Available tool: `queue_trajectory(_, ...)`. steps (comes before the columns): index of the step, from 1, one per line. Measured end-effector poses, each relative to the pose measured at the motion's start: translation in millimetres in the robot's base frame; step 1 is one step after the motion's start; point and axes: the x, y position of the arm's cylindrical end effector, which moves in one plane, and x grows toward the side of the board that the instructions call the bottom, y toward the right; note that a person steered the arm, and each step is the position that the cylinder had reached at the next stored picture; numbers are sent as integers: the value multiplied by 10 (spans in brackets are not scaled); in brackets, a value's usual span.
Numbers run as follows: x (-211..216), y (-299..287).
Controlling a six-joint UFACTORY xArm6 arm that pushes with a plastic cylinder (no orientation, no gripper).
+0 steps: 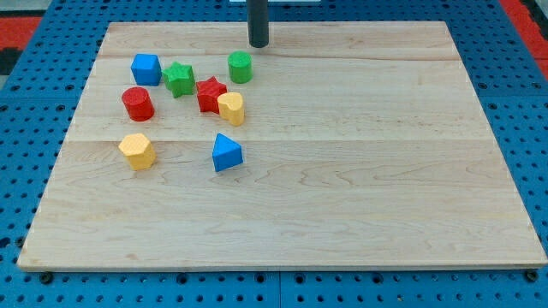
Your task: Point your arm at the top left side of red circle
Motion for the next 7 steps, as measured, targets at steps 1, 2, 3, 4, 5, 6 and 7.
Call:
queue_trajectory(1, 0, 0)
queue_trajectory(2, 0, 36)
queue_trajectory(3, 10, 164)
queue_trajectory(4, 43, 398)
queue_trajectory(5, 197, 803)
queue_trajectory(6, 777, 1120)
queue_trajectory(7, 1419, 841)
